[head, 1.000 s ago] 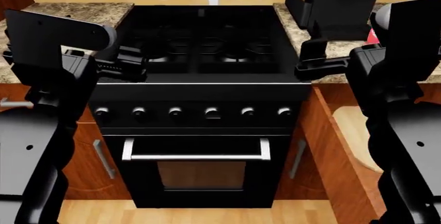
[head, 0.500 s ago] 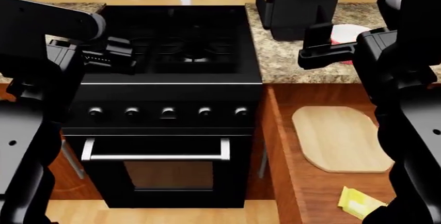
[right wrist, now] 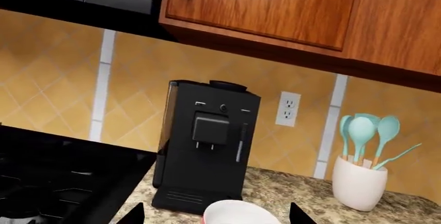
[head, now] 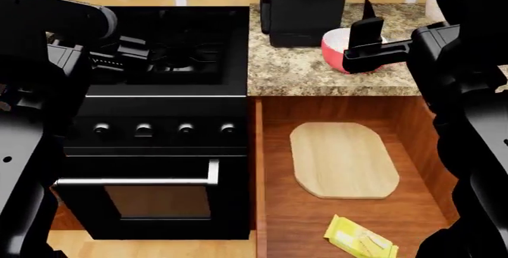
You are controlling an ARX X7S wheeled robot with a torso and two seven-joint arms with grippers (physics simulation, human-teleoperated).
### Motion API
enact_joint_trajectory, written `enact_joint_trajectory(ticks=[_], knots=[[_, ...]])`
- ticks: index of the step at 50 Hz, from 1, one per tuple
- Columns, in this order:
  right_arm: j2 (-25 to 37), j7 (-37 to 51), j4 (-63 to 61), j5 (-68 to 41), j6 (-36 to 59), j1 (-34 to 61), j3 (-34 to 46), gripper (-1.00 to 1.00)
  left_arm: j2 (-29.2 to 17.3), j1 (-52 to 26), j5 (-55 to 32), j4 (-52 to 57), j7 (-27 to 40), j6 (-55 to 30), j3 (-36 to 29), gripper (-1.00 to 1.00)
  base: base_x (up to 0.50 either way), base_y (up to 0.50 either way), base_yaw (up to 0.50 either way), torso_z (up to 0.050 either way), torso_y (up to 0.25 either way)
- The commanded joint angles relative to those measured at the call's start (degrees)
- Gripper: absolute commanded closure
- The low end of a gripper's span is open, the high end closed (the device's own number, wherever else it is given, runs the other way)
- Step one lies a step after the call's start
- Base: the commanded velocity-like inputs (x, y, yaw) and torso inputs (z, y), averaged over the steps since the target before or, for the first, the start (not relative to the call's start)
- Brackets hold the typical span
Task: Place the bar in the bowl and close the drawer.
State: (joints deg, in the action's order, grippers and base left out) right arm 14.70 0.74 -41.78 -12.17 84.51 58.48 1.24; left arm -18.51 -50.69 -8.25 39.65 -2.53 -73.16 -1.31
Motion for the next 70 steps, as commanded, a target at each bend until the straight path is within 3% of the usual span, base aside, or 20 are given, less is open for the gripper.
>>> enact_joint_trajectory(ticks=[1,5,25,70], knots=[[-0.8,-0.1,4.7,-0.4,-1.3,4.3,1.6,-1.0,-0.4,-3.9,0.1,-3.8,-0.1,0.8,-1.3,-1.0,0.0,-0.4,0.0,0.0,0.0],[-1.7,-0.3,12.5,0.1,-6.0,7.8,3.7,-1.0,-0.4,-7.1,0.8,-10.2,-0.1,4.3,-2.9,-1.0,0.0,-0.39,0.0,0.0,0.0],[-2.9,-0.9,25.6,0.8,-14.3,11.7,6.7,-1.0,-0.5,-11.8,1.1,-17.7,-0.3,7.5,-4.4,-1.0,0.0,-0.38,0.0,0.0,0.0],[-3.0,-0.2,27.7,-0.4,-14.0,14.5,7.8,-1.0,-2.5,-14.5,1.4,-20.3,0.3,8.0,-3.7,-1.0,0.07,-0.1,0.0,0.0,0.0]])
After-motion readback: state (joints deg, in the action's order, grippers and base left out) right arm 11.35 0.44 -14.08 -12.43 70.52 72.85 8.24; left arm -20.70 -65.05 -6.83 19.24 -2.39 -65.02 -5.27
